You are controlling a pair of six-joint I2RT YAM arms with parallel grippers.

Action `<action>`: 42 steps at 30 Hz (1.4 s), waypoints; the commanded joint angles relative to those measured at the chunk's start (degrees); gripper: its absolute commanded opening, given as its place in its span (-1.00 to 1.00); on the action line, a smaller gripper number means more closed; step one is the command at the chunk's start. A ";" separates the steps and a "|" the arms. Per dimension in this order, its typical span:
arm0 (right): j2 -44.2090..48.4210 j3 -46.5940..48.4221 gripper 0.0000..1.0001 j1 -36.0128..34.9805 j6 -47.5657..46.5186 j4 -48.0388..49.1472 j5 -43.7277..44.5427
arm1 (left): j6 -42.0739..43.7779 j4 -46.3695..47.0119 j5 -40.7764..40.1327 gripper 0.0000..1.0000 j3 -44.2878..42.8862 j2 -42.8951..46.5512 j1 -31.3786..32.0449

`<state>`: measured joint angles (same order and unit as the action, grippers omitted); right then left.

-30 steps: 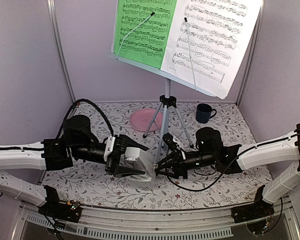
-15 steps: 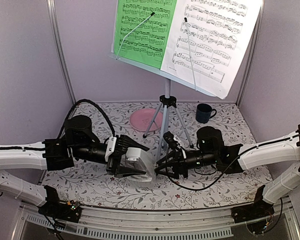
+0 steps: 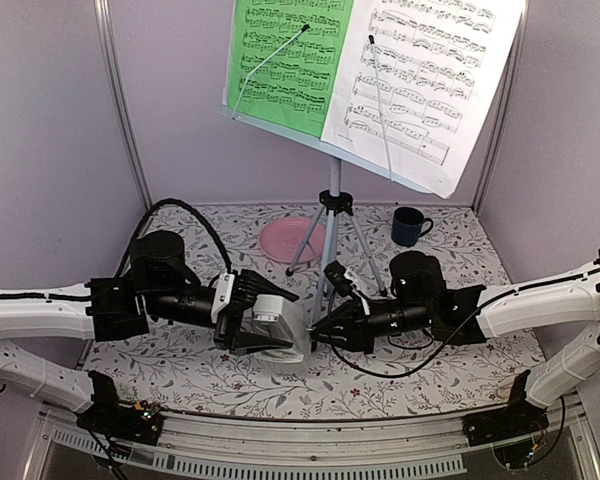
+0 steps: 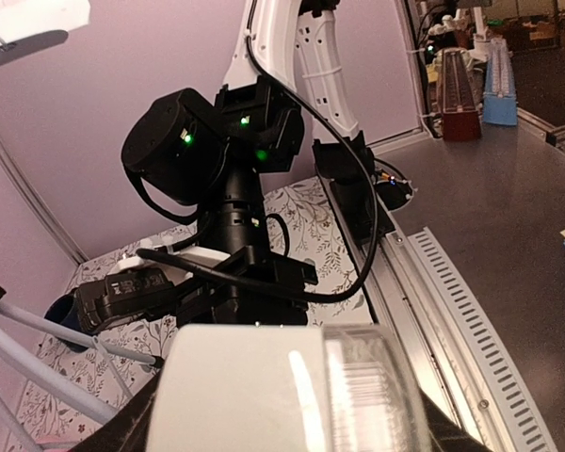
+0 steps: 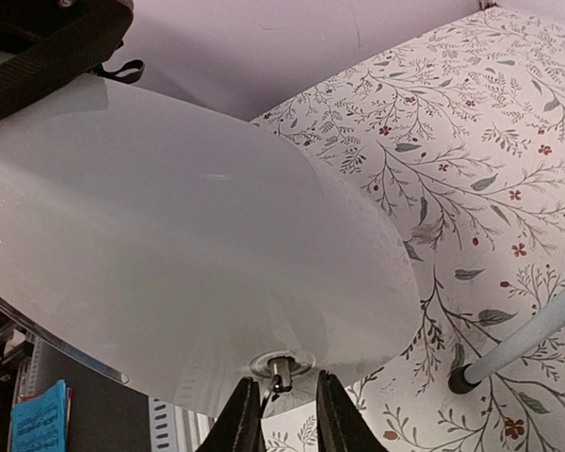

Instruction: Set up the instrument practice props

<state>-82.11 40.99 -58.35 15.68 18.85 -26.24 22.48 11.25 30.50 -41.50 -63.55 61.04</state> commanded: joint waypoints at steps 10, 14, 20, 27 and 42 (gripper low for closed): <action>-1.07 2.89 -0.73 -0.35 1.07 -0.14 -2.04 | 1.05 7.24 1.46 -0.57 -1.44 0.93 0.59; -1.64 3.49 -0.70 -0.32 2.06 0.22 -2.85 | 1.70 6.18 1.67 -0.57 -1.81 0.79 0.65; -1.63 3.00 -1.00 -0.21 3.30 0.09 -2.44 | 3.03 5.68 0.66 -0.58 -1.84 1.53 0.88; -1.31 2.41 -1.00 2.34 7.24 1.40 -4.19 | 9.81 0.12 -0.97 -0.59 -3.56 2.80 2.73; -2.41 -1.58 -1.00 11.14 28.38 13.91 -12.54 | 29.29 -9.34 -17.75 -0.62 -5.67 0.39 18.70</action>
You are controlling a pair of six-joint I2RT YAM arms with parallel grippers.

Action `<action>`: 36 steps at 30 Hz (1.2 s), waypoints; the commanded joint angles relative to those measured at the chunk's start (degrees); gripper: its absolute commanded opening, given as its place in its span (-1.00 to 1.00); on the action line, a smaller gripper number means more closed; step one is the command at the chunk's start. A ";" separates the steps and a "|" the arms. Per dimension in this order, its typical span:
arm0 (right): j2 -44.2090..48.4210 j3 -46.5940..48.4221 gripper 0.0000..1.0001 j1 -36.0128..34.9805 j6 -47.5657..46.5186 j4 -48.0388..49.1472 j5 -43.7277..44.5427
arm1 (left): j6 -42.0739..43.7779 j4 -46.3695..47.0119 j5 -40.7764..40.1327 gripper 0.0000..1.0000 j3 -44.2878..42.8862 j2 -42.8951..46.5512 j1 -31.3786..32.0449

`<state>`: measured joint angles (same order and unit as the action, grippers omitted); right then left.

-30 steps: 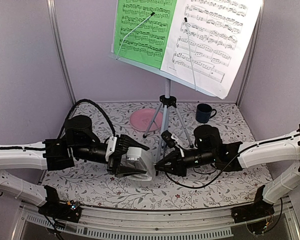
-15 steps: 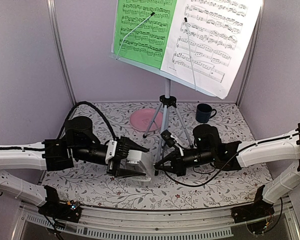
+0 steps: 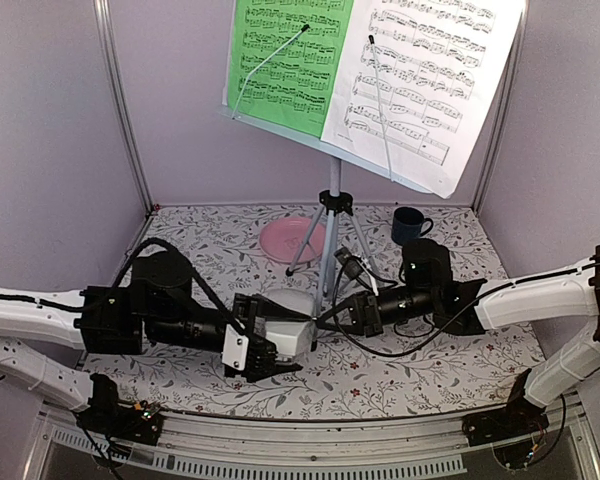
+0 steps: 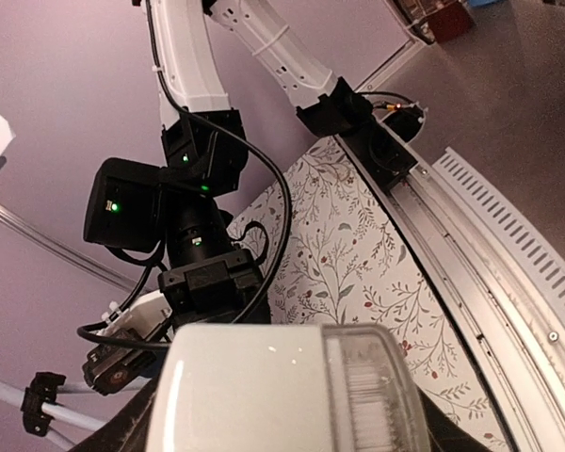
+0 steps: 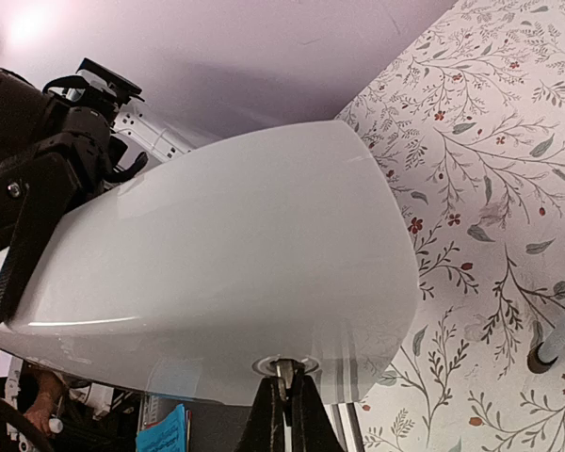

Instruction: Set up the instrument practice props

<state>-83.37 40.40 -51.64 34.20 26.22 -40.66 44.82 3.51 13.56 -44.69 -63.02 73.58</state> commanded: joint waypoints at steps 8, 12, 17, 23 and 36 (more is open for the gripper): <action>-3.99 -1.57 -1.00 5.70 21.54 8.30 -2.63 | 11.08 -2.67 -4.71 -0.63 -2.76 -1.79 9.89; -5.58 -3.11 -1.00 6.00 26.46 11.07 -4.16 | 12.02 -2.29 -6.16 -0.63 -2.69 -1.93 10.60; -8.46 -5.49 -1.00 6.53 35.79 18.89 -7.24 | 12.37 -1.90 -7.05 -0.63 -2.56 -2.10 10.92; -9.50 -6.64 -1.00 6.49 37.74 21.18 -7.71 | 11.05 0.09 -8.11 -0.65 -1.98 -2.51 10.67; 0.27 -9.09 0.27 6.19 7.23 3.84 -1.55 | -10.38 16.89 11.66 -0.67 2.74 -3.52 -4.94</action>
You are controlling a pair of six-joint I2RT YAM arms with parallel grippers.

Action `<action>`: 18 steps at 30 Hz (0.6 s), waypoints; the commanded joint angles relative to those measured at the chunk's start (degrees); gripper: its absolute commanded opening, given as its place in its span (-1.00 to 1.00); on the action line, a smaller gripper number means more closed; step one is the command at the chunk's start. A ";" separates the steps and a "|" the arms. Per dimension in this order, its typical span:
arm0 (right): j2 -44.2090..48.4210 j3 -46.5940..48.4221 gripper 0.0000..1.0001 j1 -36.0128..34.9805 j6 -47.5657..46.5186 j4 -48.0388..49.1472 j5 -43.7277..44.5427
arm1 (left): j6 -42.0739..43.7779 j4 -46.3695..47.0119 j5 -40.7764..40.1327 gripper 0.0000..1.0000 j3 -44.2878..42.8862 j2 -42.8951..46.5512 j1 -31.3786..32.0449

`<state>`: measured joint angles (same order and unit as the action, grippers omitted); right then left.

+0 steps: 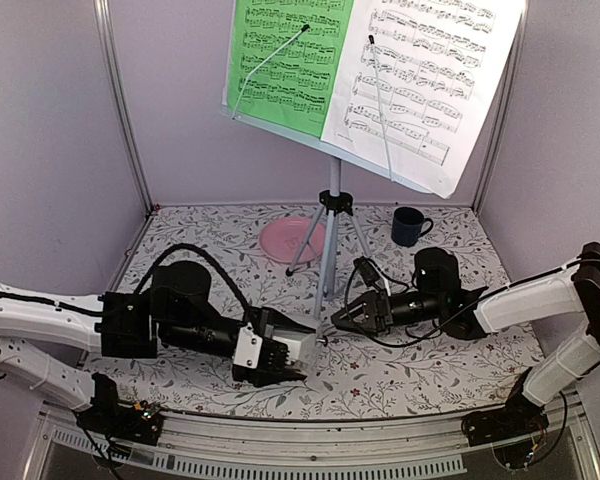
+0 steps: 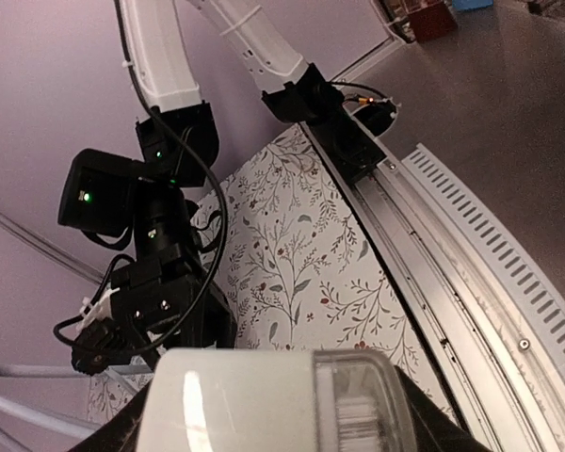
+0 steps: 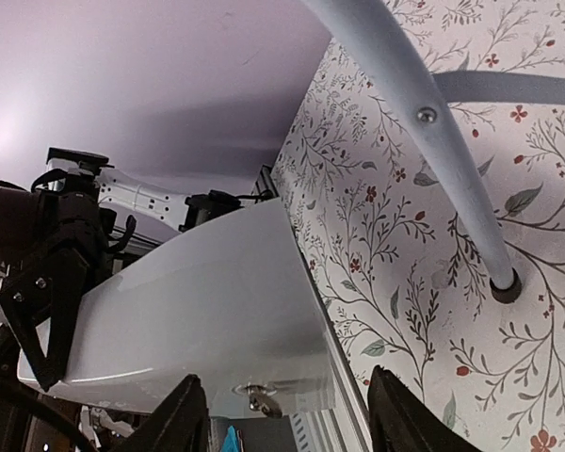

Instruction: Set up the instrument practice props

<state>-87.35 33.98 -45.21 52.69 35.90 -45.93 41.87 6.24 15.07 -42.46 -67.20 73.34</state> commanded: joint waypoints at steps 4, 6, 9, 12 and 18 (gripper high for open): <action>9.86 -5.54 0.48 -0.29 -15.46 -8.27 6.67 | -11.30 17.09 17.87 -0.67 -0.19 -2.31 -8.09; 12.59 -6.11 0.52 -0.17 -18.16 -10.32 9.01 | -12.85 17.71 21.50 -0.67 -1.54 -5.34 -9.24; 16.89 -7.23 0.60 -0.20 -21.70 -12.19 12.70 | -14.63 18.29 26.05 -0.67 -3.98 -9.60 -10.59; 21.46 -9.09 0.75 -0.14 -23.86 -12.71 16.57 | -16.28 20.33 29.24 -0.67 -5.42 -13.60 -12.09; 28.38 -12.08 0.92 0.12 -25.32 -13.35 21.01 | -16.17 17.08 34.78 -0.63 -13.29 -22.67 -13.85</action>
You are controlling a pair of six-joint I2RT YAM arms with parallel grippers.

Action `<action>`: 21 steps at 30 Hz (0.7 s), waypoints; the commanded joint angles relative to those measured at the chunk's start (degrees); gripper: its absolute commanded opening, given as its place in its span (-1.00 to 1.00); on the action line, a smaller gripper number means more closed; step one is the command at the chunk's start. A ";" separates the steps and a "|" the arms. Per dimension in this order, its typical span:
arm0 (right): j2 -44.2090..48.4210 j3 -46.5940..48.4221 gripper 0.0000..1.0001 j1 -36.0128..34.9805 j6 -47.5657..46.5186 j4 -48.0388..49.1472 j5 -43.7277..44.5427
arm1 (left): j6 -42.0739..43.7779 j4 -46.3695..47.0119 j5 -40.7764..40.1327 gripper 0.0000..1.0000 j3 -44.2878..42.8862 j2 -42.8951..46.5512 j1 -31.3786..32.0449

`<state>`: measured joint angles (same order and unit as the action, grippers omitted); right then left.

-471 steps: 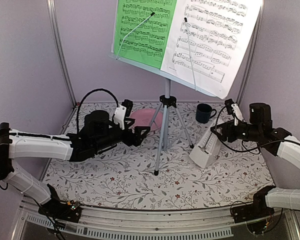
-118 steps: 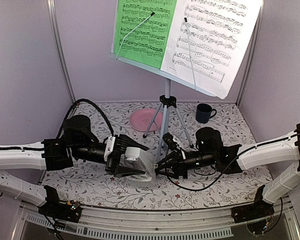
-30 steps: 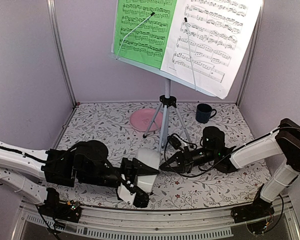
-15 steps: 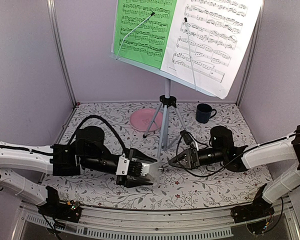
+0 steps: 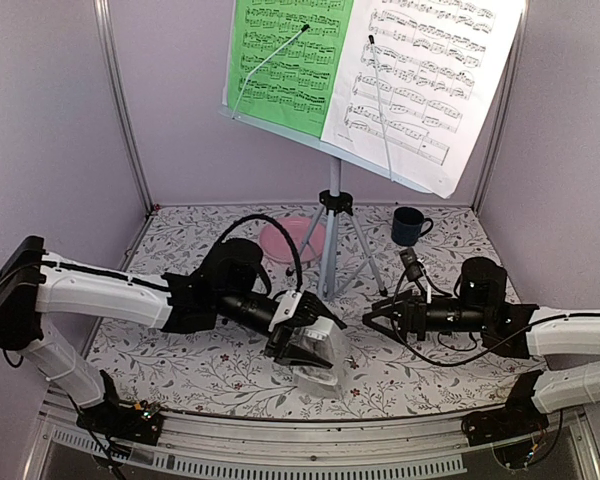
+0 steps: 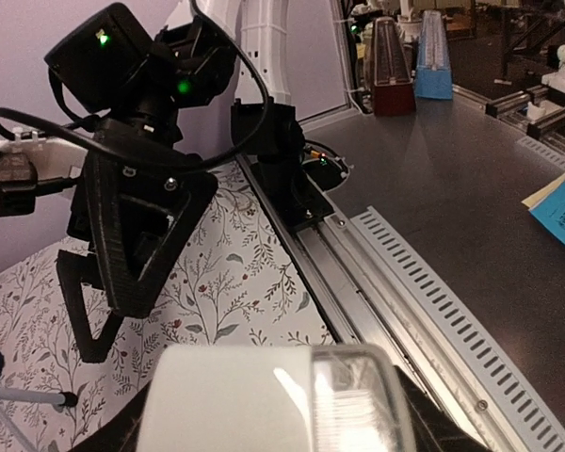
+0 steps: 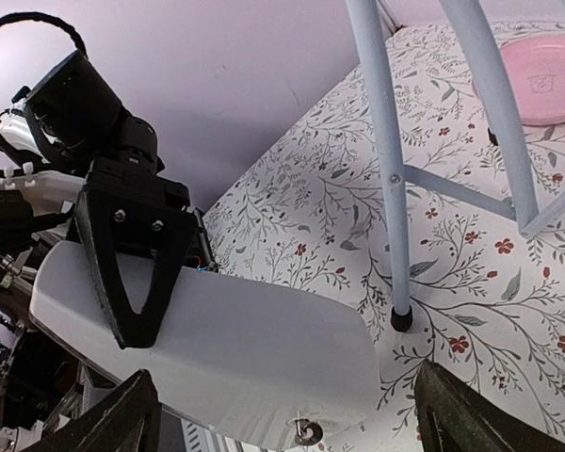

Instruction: Set up the instrument practice props

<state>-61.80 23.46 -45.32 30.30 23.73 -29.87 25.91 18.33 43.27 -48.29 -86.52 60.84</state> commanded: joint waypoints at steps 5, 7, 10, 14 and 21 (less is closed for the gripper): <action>3.97 -2.17 0.92 0.31 -3.23 -1.92 5.43 | 1.29 2.35 9.81 -0.60 -13.62 -9.91 -1.49; 4.09 -2.51 0.92 0.29 -3.07 -2.04 5.67 | 2.37 0.24 10.63 -0.59 -16.21 -12.17 -1.51; 4.44 -3.10 0.93 0.37 -2.74 -1.96 6.12 | 5.16 -5.61 11.25 -0.55 -20.21 -15.95 -1.60; 4.54 -3.41 0.93 0.41 -2.49 -2.04 6.13 | 9.80 -12.87 11.23 -0.54 -25.74 -19.80 -1.89; 4.76 -4.20 0.93 0.39 -2.39 -2.09 5.48 | 16.61 -24.59 12.29 -0.29 -33.66 -24.72 -2.65</action>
<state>-58.35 19.79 -44.40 28.01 19.29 -21.96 36.93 -0.23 55.70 -76.14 -109.12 59.90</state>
